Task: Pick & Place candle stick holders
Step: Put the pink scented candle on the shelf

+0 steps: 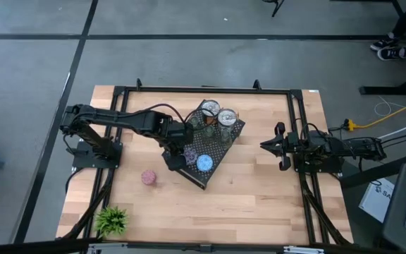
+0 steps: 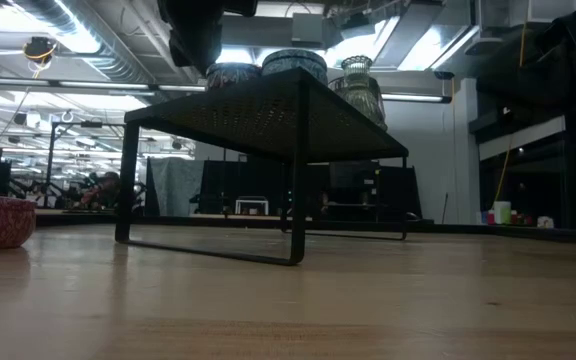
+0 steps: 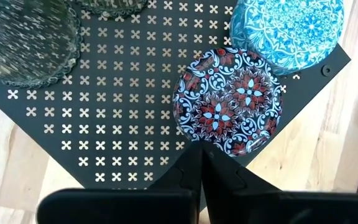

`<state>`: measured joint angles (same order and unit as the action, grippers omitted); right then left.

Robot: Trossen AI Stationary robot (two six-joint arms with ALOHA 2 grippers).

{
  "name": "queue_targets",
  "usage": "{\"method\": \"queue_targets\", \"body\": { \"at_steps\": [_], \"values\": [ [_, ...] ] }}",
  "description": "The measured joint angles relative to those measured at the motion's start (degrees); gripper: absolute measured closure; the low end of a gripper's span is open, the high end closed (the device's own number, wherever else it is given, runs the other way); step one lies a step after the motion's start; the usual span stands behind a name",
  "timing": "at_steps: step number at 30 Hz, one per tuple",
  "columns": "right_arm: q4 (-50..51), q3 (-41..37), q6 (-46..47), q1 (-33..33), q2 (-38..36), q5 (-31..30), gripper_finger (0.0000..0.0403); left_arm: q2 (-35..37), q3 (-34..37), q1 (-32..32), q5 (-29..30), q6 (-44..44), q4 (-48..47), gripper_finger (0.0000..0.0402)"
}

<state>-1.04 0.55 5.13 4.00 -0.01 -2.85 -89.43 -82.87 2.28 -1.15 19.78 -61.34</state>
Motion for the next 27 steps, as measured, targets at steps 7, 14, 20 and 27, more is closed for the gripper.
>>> {"method": "queue_targets", "body": {
  "at_steps": [7,14,20,27],
  "values": [
    [0.0,0.01,-0.01,0.0,0.0,0.0,0.0355,0.08,0.0,-0.02,0.1,-1.47,-0.44,0.04],
    [0.0,0.01,0.0,-0.01,0.0,0.0,0.0355,1.4,-1.03,-0.02,0.14,-3.37,-5.54,0.04],
    [0.0,-0.01,-0.02,0.01,0.0,0.0,0.0355,2.96,-1.09,0.05,0.11,-7.39,-8.14,0.04],
    [0.0,-0.01,0.0,-0.01,0.0,0.0,0.0355,4.09,-0.21,2.88,-0.33,-15.22,-7.9,0.04]
  ]
}}
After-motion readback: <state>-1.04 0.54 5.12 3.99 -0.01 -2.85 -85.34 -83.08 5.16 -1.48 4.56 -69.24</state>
